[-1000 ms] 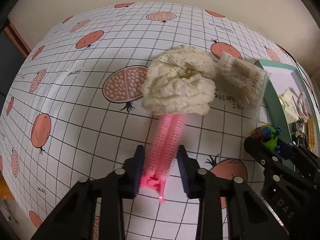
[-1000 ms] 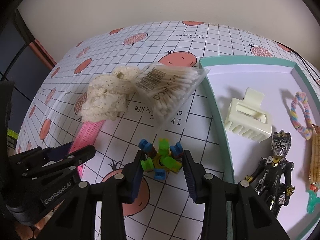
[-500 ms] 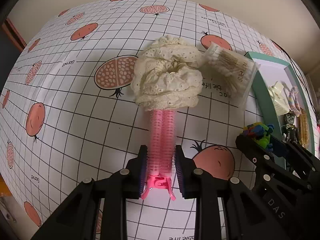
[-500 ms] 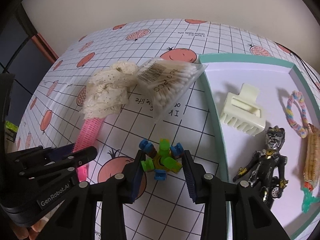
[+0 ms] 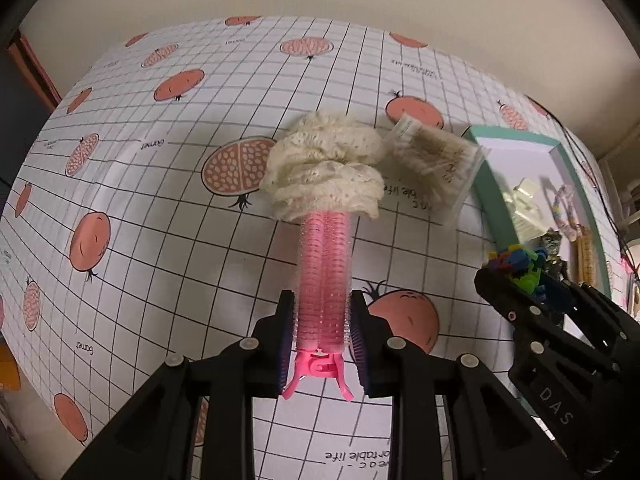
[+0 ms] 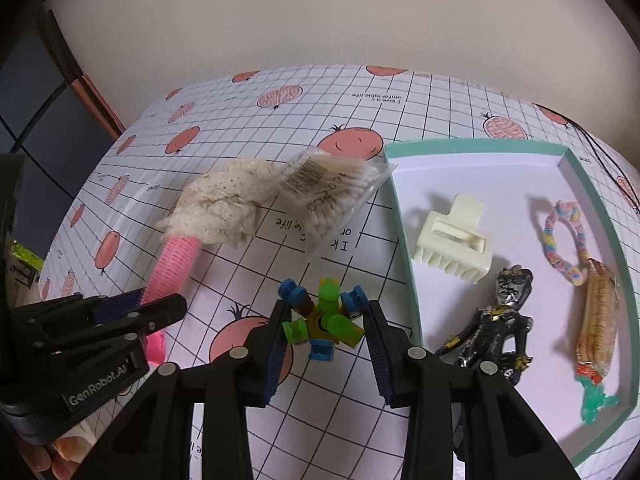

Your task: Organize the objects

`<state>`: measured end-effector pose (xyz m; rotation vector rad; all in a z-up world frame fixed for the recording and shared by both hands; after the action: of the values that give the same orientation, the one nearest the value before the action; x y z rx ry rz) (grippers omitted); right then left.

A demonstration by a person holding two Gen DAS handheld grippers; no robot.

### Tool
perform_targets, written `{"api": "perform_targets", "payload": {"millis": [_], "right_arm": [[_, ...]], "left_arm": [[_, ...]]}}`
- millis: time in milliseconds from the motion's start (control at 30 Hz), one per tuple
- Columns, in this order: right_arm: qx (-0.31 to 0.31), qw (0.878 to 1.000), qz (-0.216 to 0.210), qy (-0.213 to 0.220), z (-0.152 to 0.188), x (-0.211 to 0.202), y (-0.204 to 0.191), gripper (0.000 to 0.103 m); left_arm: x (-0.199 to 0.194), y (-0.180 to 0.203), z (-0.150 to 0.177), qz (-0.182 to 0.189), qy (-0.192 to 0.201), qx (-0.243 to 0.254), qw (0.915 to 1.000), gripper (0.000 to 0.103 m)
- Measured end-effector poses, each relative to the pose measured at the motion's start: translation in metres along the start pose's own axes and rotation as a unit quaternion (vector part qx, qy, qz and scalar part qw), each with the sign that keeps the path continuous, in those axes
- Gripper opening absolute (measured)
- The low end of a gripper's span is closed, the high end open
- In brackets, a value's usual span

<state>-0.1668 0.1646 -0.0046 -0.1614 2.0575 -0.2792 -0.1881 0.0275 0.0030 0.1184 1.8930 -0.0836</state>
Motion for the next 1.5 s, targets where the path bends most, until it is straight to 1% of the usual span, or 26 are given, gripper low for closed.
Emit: {"api": "perform_targets", "payload": {"millis": [133, 200, 467, 600, 833, 1033, 1133, 1300, 1433, 1500], "right_arm": [[-0.003, 1.0, 0.003, 0.005, 0.001, -0.008, 0.002, 0.04], [-0.004, 1.0, 0.006, 0.005, 0.002, -0.011, 0.003, 0.04], [-0.002, 1.0, 0.012, 0.002, 0.005, -0.016, 0.008, 0.04], [-0.003, 1.0, 0.012, 0.003, 0.005, -0.018, 0.009, 0.04], [-0.006, 1.0, 0.016, -0.003, 0.007, -0.016, 0.008, 0.04], [-0.01, 1.0, 0.015, -0.005, 0.009, -0.017, 0.005, 0.04], [-0.012, 1.0, 0.015, -0.003, 0.009, -0.018, 0.004, 0.04], [-0.011, 1.0, 0.016, 0.009, 0.007, -0.024, 0.006, 0.04], [-0.004, 1.0, 0.017, 0.026, 0.004, -0.031, 0.011, 0.04], [0.001, 0.999, 0.019, 0.035, 0.002, -0.035, 0.015, 0.04]], "left_arm": [[-0.006, 0.002, -0.001, 0.0, 0.008, 0.0, 1.0, 0.028], [-0.006, 0.004, 0.002, -0.009, 0.006, 0.011, 0.9999, 0.028], [0.015, 0.002, 0.019, -0.018, -0.04, 0.017, 0.9989, 0.028], [0.025, 0.003, 0.026, -0.016, -0.059, 0.02, 0.9979, 0.028], [0.027, -0.001, 0.034, -0.023, -0.069, 0.027, 0.997, 0.028], [0.029, -0.008, 0.038, -0.024, -0.076, 0.016, 0.9967, 0.028], [0.023, -0.014, 0.034, -0.027, -0.065, 0.002, 0.9975, 0.028], [0.006, -0.022, 0.024, -0.029, -0.034, -0.019, 0.9988, 0.028], [-0.015, -0.031, 0.013, -0.032, 0.004, -0.033, 0.9989, 0.028], [-0.025, -0.028, 0.006, -0.029, 0.027, -0.039, 0.9985, 0.028]]}}
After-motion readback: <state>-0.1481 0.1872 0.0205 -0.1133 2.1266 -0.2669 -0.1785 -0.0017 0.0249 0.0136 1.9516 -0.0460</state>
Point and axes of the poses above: each gripper's, at about its wrist camera, not at the fingertips, and x roughly the way its jaws point, y to its right, z to its underside, the point moved 5 cm from there along x, roughly the way its jaws point, and after that the axes turned 6 degrees about -z, right-handed, at the moved point
